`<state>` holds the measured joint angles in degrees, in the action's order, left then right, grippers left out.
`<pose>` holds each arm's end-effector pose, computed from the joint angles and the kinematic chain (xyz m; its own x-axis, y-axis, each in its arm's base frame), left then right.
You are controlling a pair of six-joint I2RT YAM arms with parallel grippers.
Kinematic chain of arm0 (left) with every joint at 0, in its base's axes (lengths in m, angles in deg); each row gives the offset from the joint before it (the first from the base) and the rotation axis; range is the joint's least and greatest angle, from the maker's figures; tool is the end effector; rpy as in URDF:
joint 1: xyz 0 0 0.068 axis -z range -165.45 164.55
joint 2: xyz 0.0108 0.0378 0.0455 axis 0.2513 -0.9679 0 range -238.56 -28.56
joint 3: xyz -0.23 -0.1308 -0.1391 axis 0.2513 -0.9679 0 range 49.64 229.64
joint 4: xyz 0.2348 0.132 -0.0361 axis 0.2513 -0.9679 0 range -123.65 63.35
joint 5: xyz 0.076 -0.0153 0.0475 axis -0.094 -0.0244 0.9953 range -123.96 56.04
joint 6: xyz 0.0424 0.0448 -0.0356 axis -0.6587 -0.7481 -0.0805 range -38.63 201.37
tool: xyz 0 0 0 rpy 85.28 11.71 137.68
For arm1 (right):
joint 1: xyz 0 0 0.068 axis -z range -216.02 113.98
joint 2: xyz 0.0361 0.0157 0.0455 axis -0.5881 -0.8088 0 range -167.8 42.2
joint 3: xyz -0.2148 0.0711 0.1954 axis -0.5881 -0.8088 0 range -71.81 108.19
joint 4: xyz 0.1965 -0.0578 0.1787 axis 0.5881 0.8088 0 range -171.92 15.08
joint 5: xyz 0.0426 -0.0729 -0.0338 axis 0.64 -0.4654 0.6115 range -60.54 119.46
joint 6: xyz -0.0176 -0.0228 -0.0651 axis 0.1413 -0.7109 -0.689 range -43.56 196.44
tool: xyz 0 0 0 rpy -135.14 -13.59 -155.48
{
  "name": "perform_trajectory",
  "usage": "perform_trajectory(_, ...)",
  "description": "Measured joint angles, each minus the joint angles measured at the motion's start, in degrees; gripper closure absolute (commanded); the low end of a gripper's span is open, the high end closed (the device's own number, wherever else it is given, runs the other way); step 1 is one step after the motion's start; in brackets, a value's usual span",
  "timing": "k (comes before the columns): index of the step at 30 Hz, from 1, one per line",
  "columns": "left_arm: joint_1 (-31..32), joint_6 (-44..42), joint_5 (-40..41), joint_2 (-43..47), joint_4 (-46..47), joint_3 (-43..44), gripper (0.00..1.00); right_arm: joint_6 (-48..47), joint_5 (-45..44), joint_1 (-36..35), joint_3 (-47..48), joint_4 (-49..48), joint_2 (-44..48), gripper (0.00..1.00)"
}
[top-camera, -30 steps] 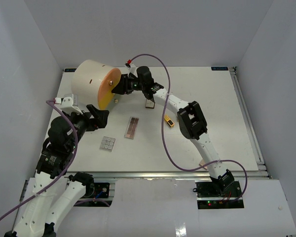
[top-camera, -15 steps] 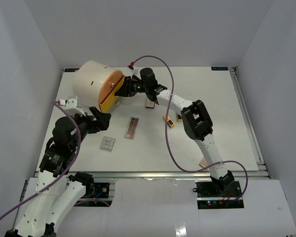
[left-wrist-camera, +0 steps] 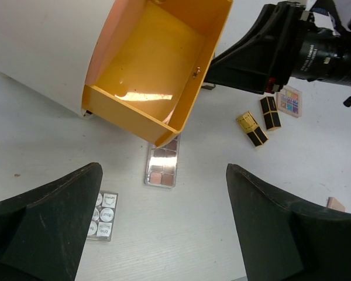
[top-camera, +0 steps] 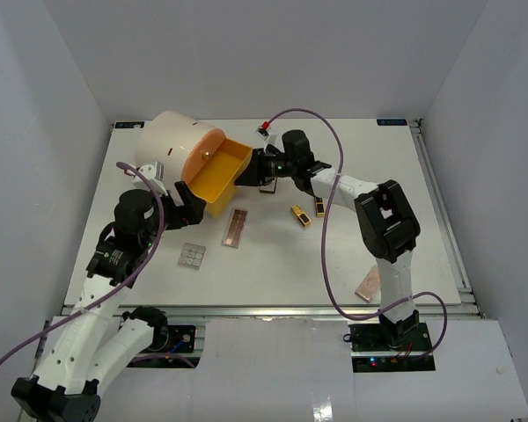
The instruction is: Organize the makeup
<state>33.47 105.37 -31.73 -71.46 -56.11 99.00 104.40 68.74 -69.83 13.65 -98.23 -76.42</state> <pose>0.1676 -0.0551 0.3481 -0.4557 -0.2735 -0.8471 0.1146 0.9257 -0.3605 0.4120 0.3206 0.2446 -0.6508 0.0010 -0.7593 -0.7122 0.3459 0.6109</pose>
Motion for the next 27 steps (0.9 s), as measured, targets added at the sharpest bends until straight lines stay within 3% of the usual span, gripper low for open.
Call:
perform_trajectory(2,0.00,-0.32,-0.76,-0.97,0.38,0.00,0.02,-0.44,1.10,0.22,-0.42,0.03,0.29,0.25)
perform_trajectory(5,-0.02,-0.80,-2.90,-1.50,1.14,0.00,0.02,-1.77,3.33,0.40,-0.30,0.71,0.29,0.14)
perform_trajectory(12,-0.02,-1.64,-12.13,-1.27,2.79,0.32,0.05,-9.79,9.65,2.02,-0.79,4.58,3.00,0.10)
perform_trajectory(18,1.69,-0.42,-20.64,-4.58,4.73,1.22,0.09,-25.28,13.60,9.11,-7.12,15.20,16.85,0.07)
perform_trajectory(21,6.64,0.35,-20.85,-7.41,4.65,1.22,0.06,-33.68,14.06,13.62,-11.93,22.44,26.42,0.03)
perform_trajectory(27,27.36,2.32,-9.62,-20.60,3.59,2.82,0.02,-44.73,14.38,18.17,-21.77,30.44,39.15,0.03)
